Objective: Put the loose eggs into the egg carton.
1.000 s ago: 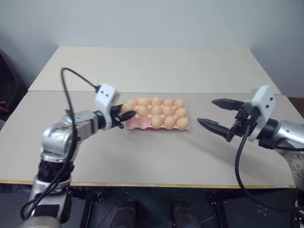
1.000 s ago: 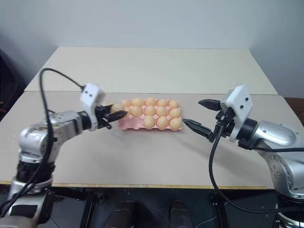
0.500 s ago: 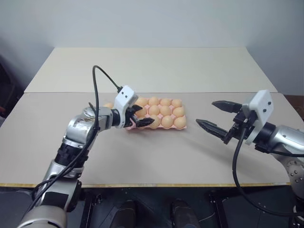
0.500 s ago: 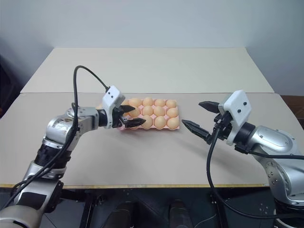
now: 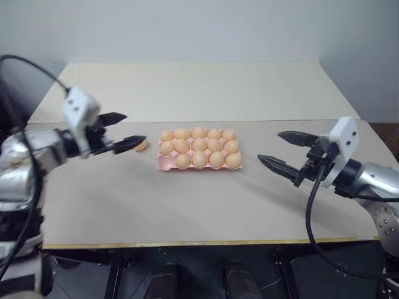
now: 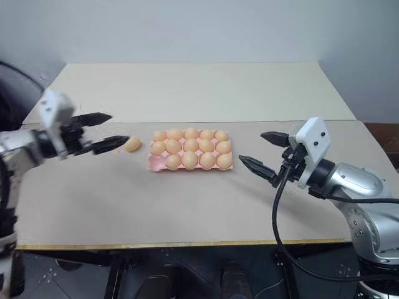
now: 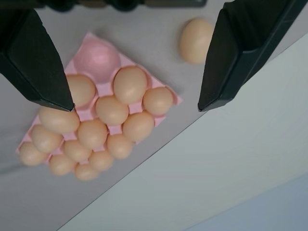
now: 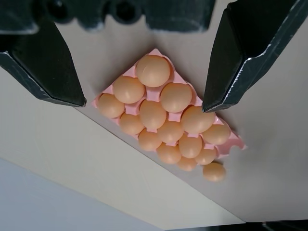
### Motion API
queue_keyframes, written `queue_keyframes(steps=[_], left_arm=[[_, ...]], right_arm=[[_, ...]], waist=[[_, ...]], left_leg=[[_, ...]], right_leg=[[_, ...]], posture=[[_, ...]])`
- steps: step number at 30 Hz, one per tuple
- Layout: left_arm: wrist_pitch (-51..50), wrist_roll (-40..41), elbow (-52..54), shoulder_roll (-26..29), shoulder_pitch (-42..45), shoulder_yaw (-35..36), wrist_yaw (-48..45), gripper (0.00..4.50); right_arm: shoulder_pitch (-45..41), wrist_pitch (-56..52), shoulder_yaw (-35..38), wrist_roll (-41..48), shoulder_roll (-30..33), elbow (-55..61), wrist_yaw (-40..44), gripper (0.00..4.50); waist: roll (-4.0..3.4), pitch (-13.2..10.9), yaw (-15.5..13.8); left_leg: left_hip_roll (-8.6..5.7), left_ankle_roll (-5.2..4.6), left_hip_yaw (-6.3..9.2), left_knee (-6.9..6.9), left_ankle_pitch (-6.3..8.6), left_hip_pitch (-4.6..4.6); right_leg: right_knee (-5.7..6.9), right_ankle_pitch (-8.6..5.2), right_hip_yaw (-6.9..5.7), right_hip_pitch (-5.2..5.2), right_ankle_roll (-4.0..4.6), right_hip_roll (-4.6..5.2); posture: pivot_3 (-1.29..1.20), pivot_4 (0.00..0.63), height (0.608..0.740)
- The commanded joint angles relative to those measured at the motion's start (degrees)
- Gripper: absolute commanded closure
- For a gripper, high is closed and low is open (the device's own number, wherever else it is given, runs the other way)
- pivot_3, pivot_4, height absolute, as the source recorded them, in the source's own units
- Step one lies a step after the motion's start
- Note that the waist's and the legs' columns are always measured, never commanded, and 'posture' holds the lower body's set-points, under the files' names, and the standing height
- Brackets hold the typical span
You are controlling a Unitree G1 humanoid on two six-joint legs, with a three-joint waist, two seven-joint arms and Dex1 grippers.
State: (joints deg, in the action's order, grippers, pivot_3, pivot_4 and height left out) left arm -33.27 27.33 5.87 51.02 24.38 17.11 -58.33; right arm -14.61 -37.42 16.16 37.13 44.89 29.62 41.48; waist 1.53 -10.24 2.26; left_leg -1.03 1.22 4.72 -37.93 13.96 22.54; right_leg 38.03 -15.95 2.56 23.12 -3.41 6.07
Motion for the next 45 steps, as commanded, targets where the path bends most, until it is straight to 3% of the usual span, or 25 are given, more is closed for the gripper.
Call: queue_keyframes(steps=[1,6,14,20,24,30,36,45], left_arm=[[5.33,1.26,0.04,2.85,-6.09,7.78,-4.6,0.02],[6.7,1.7,3.75,3.05,-19.09,14.5,-5.7,0.02],[1.43,4.31,6.54,1.64,-18.52,12.52,0.71,0.02],[-3.89,-2.38,-1.11,-0.02,-4.4,-0.4,10.75,0.02],[-1.75,-8.02,-12.63,-6.59,8.0,-8.05,16.61,0.02],[6.45,-14.36,-36.27,-16.08,22.67,-13.38,20.02,0.02],[14.21,-19.44,-53.94,-22.21,30.7,-16.61,20.89,0.02],[17.34,-22.7,-63.44,-23.93,33.28,-16.33,22.87,0.02]], right_arm=[[-0.98,2.6,0.87,0.37,0.83,-0.89,2.31,0.0],[-2.22,3.3,-0.32,-0.78,0.48,-3.41,2.87,0.0],[-4.21,3.27,-1.11,-1.33,0.69,-4.52,2.44,0.0],[-6.18,3.41,-1.36,-2.1,0.44,-5.04,1.7,0.0],[-6.29,3.67,-1.54,-2.62,0.2,-4.32,1.15,0.0],[-5.66,3.22,-0.93,-2.1,-0.23,-2.2,-0.27,0.0],[-5.26,2.21,0.31,-0.82,-0.06,-0.17,-1.59,0.0],[-4.42,1.18,1.63,0.12,-0.23,1.68,-3.42,0.0]], waist=[[0.0,0.0,0.03],[-0.01,-0.01,0.04],[-0.01,-0.01,-0.76],[0.0,0.0,-1.32],[0.04,0.02,-1.5],[0.06,0.03,-1.21],[0.07,0.03,-1.08],[0.1,0.04,-1.1]], left_leg=[[0.0,0.0,0.0,0.0,0.0,0.0],[0.02,-0.01,-0.01,0.03,0.01,-0.02],[0.01,-0.01,0.0,0.03,0.01,-0.02],[-0.02,-0.01,0.0,0.02,0.01,-0.08],[-0.05,-0.01,-0.01,0.01,0.01,-0.09],[-0.06,-0.01,0.01,-0.18,0.01,0.26],[-0.08,-0.01,0.02,-0.23,0.01,0.28],[-0.09,-0.02,0.05,-0.3,0.01,0.3]], right_leg=[[0.01,0.0,0.0,0.0,0.0,0.0],[-0.01,0.0,0.01,-0.01,0.0,0.0],[-0.01,0.0,-0.02,-0.03,0.0,0.02],[0.03,0.01,-0.02,-0.08,-0.01,0.02],[0.01,0.01,-0.04,-0.11,-0.01,0.01],[0.05,0.02,-0.09,0.15,-0.02,0.01],[0.04,0.02,-0.09,0.14,-0.03,0.01],[0.07,0.03,-0.11,0.12,-0.04,0.01]], posture=[[0.0,0.15,0.74],[0.0,0.15,0.74],[0.0,0.15,0.74],[0.0,0.15,0.74],[0.0,0.15,0.74],[0.0,0.15,0.74],[0.0,0.15,0.74],[0.0,0.15,0.74]])
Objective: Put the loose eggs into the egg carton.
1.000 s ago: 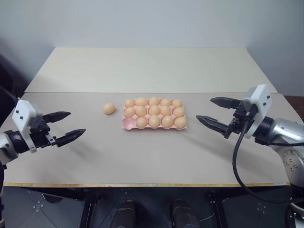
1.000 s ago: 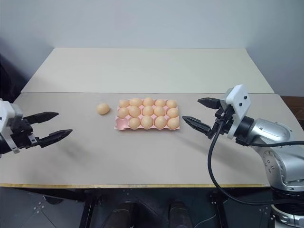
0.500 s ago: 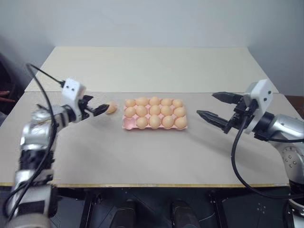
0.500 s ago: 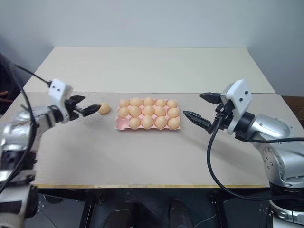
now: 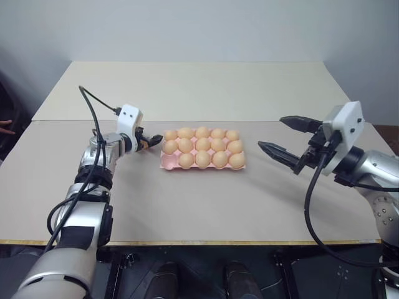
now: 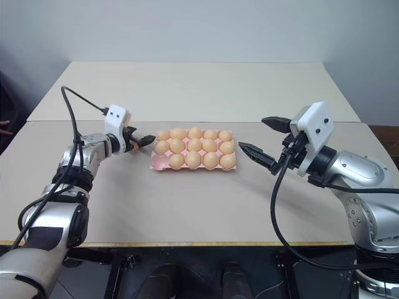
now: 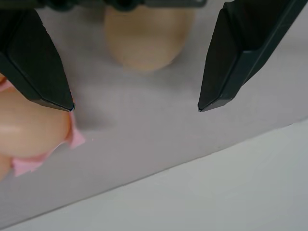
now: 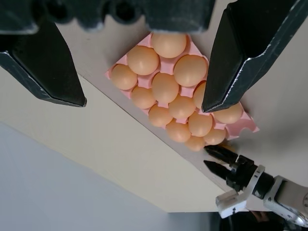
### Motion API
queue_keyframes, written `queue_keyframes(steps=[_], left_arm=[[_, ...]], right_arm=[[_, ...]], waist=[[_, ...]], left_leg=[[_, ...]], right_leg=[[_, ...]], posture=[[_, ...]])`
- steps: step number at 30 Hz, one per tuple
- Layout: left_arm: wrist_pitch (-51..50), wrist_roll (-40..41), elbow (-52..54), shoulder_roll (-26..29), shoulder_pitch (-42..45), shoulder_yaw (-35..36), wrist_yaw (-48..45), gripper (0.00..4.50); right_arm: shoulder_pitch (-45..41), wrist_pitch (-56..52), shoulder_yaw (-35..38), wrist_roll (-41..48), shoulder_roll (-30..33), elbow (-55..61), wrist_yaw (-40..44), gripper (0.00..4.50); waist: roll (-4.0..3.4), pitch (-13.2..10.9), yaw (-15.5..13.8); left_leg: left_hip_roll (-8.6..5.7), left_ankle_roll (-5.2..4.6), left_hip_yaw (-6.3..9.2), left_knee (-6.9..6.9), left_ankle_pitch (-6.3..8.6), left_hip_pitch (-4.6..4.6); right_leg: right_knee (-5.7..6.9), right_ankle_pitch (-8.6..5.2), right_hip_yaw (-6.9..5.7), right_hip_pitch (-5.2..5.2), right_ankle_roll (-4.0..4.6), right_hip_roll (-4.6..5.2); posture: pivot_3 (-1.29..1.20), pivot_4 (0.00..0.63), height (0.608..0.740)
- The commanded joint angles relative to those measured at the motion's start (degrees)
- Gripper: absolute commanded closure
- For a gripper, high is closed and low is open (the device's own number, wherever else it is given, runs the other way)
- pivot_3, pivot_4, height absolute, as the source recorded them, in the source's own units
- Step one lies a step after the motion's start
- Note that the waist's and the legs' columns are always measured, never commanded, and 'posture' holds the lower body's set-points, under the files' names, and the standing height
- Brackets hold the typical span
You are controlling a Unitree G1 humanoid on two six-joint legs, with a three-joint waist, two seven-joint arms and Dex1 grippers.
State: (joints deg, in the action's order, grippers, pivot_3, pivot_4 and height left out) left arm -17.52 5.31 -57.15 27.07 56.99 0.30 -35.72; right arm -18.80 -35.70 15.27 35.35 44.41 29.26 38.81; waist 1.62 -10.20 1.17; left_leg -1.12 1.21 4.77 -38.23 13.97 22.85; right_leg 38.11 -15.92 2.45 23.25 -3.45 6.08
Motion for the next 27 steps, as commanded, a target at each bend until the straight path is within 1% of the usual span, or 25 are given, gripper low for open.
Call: queue_keyframes(steps=[1,4,9,10,12,17,18,22,27], left_arm=[[1.87,-0.53,-0.33,-0.09,0.65,0.88,0.36,0.02],[1.68,0.34,-0.06,0.17,0.93,2.67,0.9,0.02],[1.12,-0.81,-0.02,0.95,0.28,2.26,-0.81,0.02],[0.88,-1.01,0.19,0.98,0.0,2.03,-1.06,0.42],[0.45,-1.31,0.64,1.02,-0.43,1.67,-1.78,0.9],[0.23,-1.0,2.09,1.37,-0.74,2.27,-1.8,2.48],[-0.04,-0.69,3.03,1.8,-0.84,2.56,-2.15,2.62],[-1.65,0.42,12.8,5.05,-3.52,2.64,-6.13,2.65],[-9.63,5.97,32.12,9.06,-8.09,2.98,-14.74,2.65]], right_arm=[[-0.15,-0.54,2.44,1.98,0.37,2.01,-0.67,0.0],[0.24,-0.09,1.86,1.81,0.54,2.16,-0.46,0.0],[-1.15,0.08,1.31,1.9,0.19,1.45,-0.98,0.0],[-1.47,0.22,1.18,1.72,0.15,1.16,-1.11,0.0],[-2.24,0.08,1.11,1.73,-0.17,0.66,-1.72,0.0],[-2.85,-0.07,0.99,1.38,-0.38,0.22,-2.89,0.0],[-2.54,-0.05,1.08,1.49,-0.38,0.44,-2.95,0.0],[-1.59,-0.21,1.69,1.85,-0.4,1.28,-3.64,0.0],[-0.27,-0.07,2.19,1.93,-0.34,1.98,-4.15,0.0]], waist=[[0.0,0.0,-0.06],[0.0,0.0,-0.12],[0.0,0.0,-0.08],[0.0,0.0,-0.05],[0.0,0.0,-0.02],[0.0,0.0,-0.09],[0.0,0.0,-0.09],[0.0,0.0,0.35],[0.0,0.0,0.75]], left_leg=[[0.0,0.0,0.0,0.0,0.0,0.01],[0.0,0.0,0.02,-0.03,0.0,0.02],[0.0,0.0,0.02,-0.04,0.0,0.02],[0.0,0.0,0.02,-0.04,0.0,0.02],[-0.01,0.0,0.02,-0.04,0.0,0.02],[-0.01,0.0,0.03,-0.04,0.0,0.02],[-0.01,0.0,0.03,-0.04,0.0,0.02],[0.0,0.0,0.04,-0.04,0.0,0.04],[0.0,0.0,0.07,-0.05,0.0,0.06]], right_leg=[[0.0,0.0,-0.01,0.0,0.0,0.0],[0.0,0.0,-0.01,0.0,0.0,0.0],[0.01,0.0,-0.01,0.0,0.0,0.0],[0.01,0.0,-0.01,0.0,0.0,0.0],[0.01,0.0,-0.01,0.0,0.0,0.0],[0.01,0.0,-0.01,0.0,0.0,0.0],[0.01,0.0,-0.02,0.0,0.0,0.0],[0.05,0.0,-0.01,0.01,0.0,0.0],[0.11,0.0,-0.01,0.02,0.0,0.0]], posture=[[0.0,0.15,0.74],[0.0,0.15,0.74],[0.0,0.15,0.74],[0.0,0.15,0.74],[0.0,0.15,0.74],[0.0,0.15,0.74],[0.0,0.15,0.74],[0.0,0.15,0.74],[0.0,0.15,0.74]])
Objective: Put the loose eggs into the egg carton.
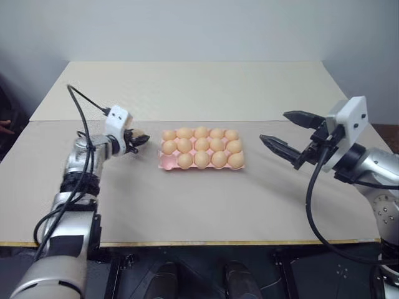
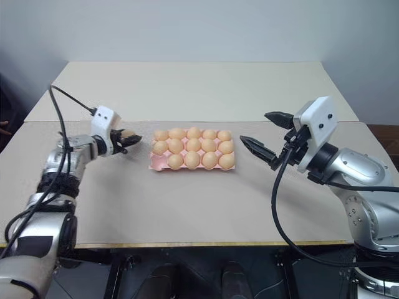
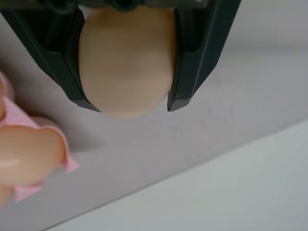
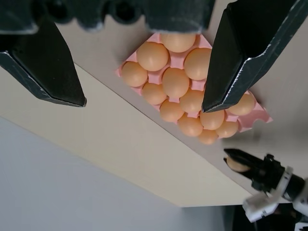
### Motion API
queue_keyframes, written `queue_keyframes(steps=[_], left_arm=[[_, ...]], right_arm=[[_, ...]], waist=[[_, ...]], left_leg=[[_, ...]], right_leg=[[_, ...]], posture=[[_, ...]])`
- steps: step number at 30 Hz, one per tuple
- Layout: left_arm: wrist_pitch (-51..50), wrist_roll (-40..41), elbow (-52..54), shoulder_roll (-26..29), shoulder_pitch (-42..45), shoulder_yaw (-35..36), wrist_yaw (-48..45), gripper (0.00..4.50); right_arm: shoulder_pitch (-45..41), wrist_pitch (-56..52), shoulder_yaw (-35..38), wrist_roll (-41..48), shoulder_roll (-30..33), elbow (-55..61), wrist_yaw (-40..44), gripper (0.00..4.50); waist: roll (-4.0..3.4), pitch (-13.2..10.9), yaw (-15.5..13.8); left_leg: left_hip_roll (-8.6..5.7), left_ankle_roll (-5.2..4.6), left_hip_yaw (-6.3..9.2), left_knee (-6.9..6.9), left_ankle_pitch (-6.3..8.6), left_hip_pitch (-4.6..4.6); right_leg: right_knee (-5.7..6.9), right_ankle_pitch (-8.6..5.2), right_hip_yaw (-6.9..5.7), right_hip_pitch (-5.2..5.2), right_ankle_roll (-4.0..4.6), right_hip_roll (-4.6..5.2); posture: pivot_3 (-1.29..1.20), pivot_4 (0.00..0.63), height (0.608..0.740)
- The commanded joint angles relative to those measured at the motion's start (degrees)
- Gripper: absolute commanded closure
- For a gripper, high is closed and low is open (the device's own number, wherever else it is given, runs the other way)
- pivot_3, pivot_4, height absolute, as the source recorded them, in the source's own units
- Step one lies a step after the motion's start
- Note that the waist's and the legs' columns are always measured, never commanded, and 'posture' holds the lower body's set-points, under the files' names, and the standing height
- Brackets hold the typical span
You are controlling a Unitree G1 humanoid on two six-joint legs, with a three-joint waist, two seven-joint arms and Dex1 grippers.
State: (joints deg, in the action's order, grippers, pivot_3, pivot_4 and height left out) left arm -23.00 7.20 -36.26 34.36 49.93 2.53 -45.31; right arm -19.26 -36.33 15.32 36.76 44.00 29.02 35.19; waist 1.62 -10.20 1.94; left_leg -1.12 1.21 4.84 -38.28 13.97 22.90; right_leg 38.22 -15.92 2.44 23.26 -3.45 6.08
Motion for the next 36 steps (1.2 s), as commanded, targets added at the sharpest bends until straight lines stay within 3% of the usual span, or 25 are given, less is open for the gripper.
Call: queue_keyframes(steps=[1,6,14,22,29,32,36], left_arm=[[-6.91,6.24,16.08,2.49,-2.29,0.38,-7.71,2.65],[-12.96,11.21,30.7,3.56,-9.01,-2.65,-14.02,2.65],[-12.7,10.15,31.59,3.04,-12.22,-6.03,-13.06,2.65],[-13.33,10.51,31.79,3.39,-11.79,-5.17,-12.19,0.06],[-11.2,12.99,33.73,7.95,-11.57,1.53,-12.88,0.03],[-6.08,14.19,35.0,13.91,-15.62,6.5,-17.4,0.03],[-7.66,19.78,37.7,20.68,-22.84,15.18,-22.78,0.03]], right_arm=[[0.45,0.7,2.05,0.49,0.0,2.38,-0.63,0.0],[0.79,1.02,1.56,0.23,-0.52,2.85,-1.31,0.0],[1.35,0.87,1.61,0.3,-0.64,3.66,-2.01,0.0],[0.53,0.78,1.74,0.51,-0.54,3.13,-2.1,0.0],[0.13,1.04,1.75,0.51,-0.29,2.6,-1.43,0.0],[0.44,1.37,2.36,0.93,0.34,1.88,0.19,0.0],[1.12,1.94,4.27,2.38,1.51,0.0,4.21,0.0]], waist=[[0.0,0.0,-0.05],[-0.01,0.01,0.24],[-0.02,0.01,0.49],[-0.02,0.01,0.48],[-0.02,0.01,0.64],[-0.04,0.01,0.83],[-0.07,-0.01,0.66]], left_leg=[[0.0,0.0,0.01,-0.01,0.0,-0.01],[0.01,0.0,0.01,-0.01,0.0,-0.05],[0.04,-0.01,0.01,-0.01,0.0,-0.08],[0.03,-0.01,0.0,-0.01,0.0,-0.07],[0.04,-0.01,0.0,0.0,0.0,-0.06],[0.06,-0.01,-0.01,0.02,0.0,-0.07],[0.08,-0.03,-0.05,0.09,0.01,-0.09]], right_leg=[[-0.01,0.0,0.0,-0.03,0.0,0.0],[-0.06,0.0,0.01,-0.06,0.0,0.0],[-0.09,0.0,0.03,-0.06,0.0,-0.03],[-0.11,0.0,0.03,-0.06,0.0,-0.03],[-0.11,0.0,0.03,-0.03,0.0,-0.03],[-0.11,0.0,0.05,-0.01,0.0,-0.04],[-0.14,0.0,0.09,0.0,0.0,-0.04]], posture=[[0.0,0.15,0.74],[0.0,0.15,0.74],[0.0,0.15,0.74],[0.0,0.15,0.74],[0.0,0.15,0.74],[0.0,0.15,0.74],[0.0,0.15,0.74]])
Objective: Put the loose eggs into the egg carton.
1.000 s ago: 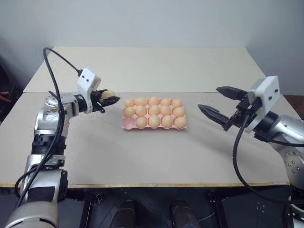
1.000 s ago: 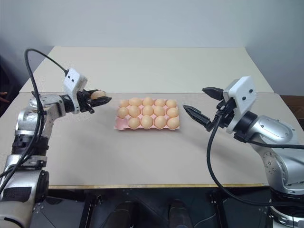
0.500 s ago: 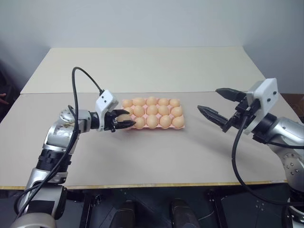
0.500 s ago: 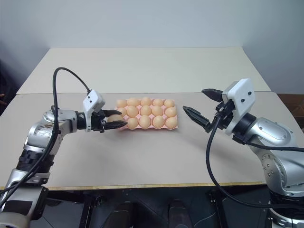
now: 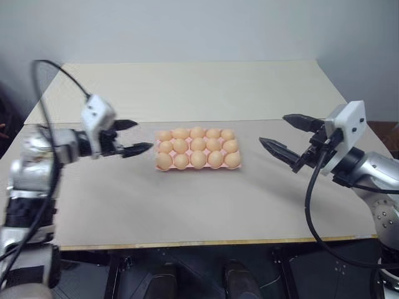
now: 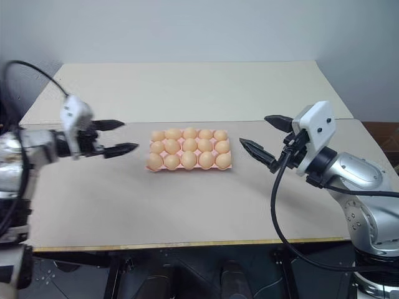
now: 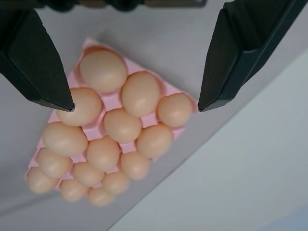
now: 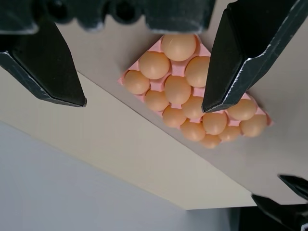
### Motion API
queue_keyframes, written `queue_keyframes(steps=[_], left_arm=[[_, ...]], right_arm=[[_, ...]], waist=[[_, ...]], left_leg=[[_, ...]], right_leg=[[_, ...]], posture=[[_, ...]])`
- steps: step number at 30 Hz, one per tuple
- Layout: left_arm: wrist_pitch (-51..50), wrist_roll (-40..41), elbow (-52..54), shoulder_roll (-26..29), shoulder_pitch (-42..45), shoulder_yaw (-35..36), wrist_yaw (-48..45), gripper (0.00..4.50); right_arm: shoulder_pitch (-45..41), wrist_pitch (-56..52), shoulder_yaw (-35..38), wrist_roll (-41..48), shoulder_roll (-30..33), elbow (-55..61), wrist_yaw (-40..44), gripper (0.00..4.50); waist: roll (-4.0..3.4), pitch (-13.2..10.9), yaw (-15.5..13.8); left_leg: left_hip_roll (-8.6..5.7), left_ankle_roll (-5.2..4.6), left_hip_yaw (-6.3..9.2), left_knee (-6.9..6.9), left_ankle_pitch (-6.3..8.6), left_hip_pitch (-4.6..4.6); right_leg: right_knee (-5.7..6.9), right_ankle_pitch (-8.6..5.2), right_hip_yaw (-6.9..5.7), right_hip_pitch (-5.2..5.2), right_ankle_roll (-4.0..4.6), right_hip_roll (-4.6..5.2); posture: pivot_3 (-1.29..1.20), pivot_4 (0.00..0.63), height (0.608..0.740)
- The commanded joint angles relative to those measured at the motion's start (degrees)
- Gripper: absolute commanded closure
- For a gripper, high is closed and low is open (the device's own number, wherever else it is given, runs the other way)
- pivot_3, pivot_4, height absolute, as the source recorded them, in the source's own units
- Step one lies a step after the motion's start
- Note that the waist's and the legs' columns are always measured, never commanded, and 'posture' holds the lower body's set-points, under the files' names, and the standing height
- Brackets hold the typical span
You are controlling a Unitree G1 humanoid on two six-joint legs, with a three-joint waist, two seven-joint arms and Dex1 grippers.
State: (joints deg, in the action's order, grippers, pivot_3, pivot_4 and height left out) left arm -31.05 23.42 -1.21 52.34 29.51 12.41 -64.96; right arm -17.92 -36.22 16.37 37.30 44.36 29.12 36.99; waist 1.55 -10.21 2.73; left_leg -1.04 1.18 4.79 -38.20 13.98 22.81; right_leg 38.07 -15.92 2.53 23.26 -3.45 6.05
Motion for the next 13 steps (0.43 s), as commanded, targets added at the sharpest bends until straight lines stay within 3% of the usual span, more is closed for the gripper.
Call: queue_keyframes(steps=[1,7,13], left_arm=[[0.13,4.11,3.16,4.03,-5.51,8.03,-3.65,0.03],[-3.24,9.32,13.75,4.28,-25.46,21.82,-5.42,0.03],[-5.33,11.77,22.17,0.44,-33.1,24.9,0.47,0.03]], right_arm=[[0.03,1.52,3.8,2.77,1.48,-0.66,3.86,0.0],[2.75,1.44,4.52,3.42,3.12,-3.26,9.57,0.0],[3.32,2.86,3.17,1.11,3.47,-5.65,11.58,0.0]], waist=[[0.0,0.0,-0.3],[0.0,-0.01,-0.42],[-0.01,-0.01,-0.86]], left_leg=[[0.0,0.0,0.0,0.0,0.0,0.0],[0.02,-0.03,-0.02,-0.01,0.02,-0.05],[0.03,-0.02,-0.04,0.0,0.02,-0.19]], right_leg=[[-0.01,0.0,-0.01,-0.01,0.0,0.0],[-0.03,0.0,-0.02,-0.1,0.0,0.03],[-0.01,0.0,-0.01,-0.22,0.0,0.03]], posture=[[0.0,0.15,0.74],[0.0,0.15,0.74],[0.0,0.15,0.74]])
